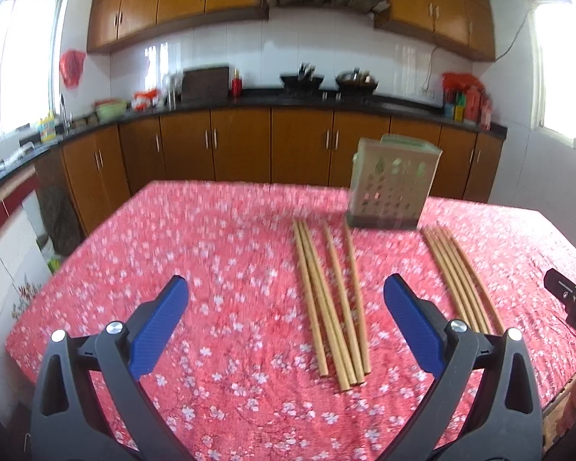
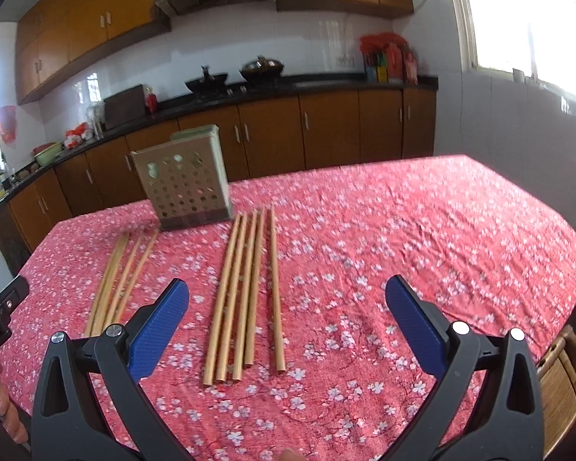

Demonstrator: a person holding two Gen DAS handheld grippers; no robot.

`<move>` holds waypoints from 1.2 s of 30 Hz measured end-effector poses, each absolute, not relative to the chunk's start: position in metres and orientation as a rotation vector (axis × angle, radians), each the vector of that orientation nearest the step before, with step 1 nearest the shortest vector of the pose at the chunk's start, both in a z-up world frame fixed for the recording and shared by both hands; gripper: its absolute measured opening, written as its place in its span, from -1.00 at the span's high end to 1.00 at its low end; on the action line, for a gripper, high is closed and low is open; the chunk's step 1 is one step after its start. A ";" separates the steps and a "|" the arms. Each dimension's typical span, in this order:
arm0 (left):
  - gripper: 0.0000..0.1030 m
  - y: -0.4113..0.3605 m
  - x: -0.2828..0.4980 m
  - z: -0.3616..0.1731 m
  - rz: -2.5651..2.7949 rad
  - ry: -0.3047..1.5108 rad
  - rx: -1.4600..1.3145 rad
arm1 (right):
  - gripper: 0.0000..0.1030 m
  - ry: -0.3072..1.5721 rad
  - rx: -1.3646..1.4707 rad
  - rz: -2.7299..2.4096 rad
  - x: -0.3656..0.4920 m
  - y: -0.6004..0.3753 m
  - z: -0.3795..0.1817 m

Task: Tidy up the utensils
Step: 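Close the left tool on one wooden chopstick while the right tool grasps another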

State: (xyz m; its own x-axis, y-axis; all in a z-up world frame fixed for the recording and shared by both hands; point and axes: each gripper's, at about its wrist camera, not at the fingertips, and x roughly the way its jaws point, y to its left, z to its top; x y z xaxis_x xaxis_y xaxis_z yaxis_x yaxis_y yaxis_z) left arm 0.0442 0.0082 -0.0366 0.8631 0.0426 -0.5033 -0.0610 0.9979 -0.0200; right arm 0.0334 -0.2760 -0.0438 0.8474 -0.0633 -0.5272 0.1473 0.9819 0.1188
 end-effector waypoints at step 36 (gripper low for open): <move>0.74 0.016 0.150 -0.106 -0.082 0.947 -0.046 | 0.82 0.860 0.160 -0.041 0.146 -0.282 -0.114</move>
